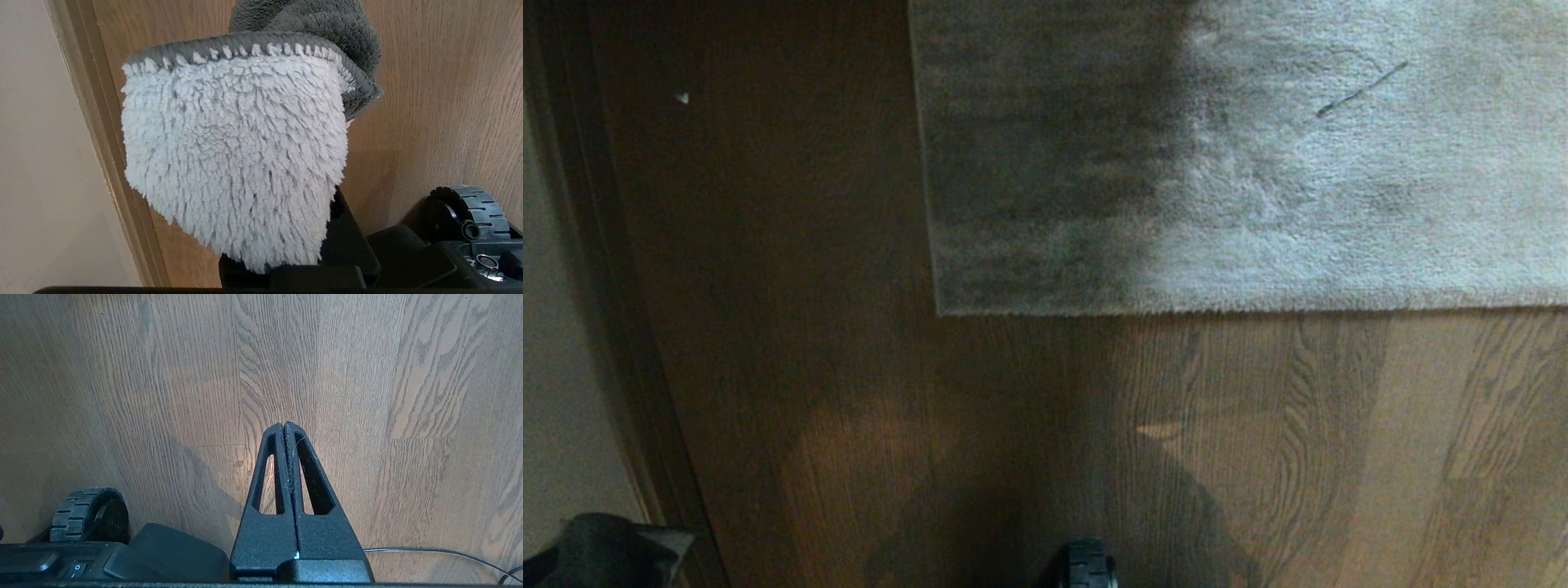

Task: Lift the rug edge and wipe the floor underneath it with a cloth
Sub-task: Lift up the carpet

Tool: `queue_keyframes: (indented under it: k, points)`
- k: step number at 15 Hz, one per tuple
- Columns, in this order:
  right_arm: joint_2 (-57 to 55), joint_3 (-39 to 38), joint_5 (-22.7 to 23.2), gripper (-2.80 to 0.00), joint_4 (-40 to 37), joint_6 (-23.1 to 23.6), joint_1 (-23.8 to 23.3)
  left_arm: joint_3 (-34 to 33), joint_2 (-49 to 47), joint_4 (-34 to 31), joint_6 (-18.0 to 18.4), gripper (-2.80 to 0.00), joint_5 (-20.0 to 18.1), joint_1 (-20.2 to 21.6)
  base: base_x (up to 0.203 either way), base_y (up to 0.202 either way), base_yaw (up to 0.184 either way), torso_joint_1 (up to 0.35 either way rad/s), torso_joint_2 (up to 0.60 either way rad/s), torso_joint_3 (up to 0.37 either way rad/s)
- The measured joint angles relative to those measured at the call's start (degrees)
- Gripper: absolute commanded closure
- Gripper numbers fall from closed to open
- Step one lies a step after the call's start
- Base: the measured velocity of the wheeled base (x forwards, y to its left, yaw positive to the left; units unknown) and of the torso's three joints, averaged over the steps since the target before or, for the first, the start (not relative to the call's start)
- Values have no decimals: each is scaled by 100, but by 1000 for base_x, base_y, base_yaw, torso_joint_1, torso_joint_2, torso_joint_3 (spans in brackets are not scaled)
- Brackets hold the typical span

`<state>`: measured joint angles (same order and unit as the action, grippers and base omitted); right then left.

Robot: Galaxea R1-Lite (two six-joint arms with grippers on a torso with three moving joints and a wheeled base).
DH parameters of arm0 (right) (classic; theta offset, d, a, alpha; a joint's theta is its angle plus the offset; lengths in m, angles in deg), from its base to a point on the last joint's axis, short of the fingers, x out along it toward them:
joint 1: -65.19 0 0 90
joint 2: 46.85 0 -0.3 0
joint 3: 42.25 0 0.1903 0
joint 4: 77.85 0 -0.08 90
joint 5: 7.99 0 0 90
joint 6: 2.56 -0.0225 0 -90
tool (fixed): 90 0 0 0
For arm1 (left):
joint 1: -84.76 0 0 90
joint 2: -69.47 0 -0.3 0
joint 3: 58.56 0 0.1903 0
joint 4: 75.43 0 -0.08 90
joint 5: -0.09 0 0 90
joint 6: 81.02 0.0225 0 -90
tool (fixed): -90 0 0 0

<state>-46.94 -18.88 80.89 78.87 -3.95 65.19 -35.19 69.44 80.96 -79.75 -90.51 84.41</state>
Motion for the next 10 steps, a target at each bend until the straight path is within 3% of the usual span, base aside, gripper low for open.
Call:
queue_keyframes:
  k: [10]
  points:
    - [0,0,-2,0,-2,-2,0,0,0,-2,4,0,2,0,0,0,0,0,0,0]
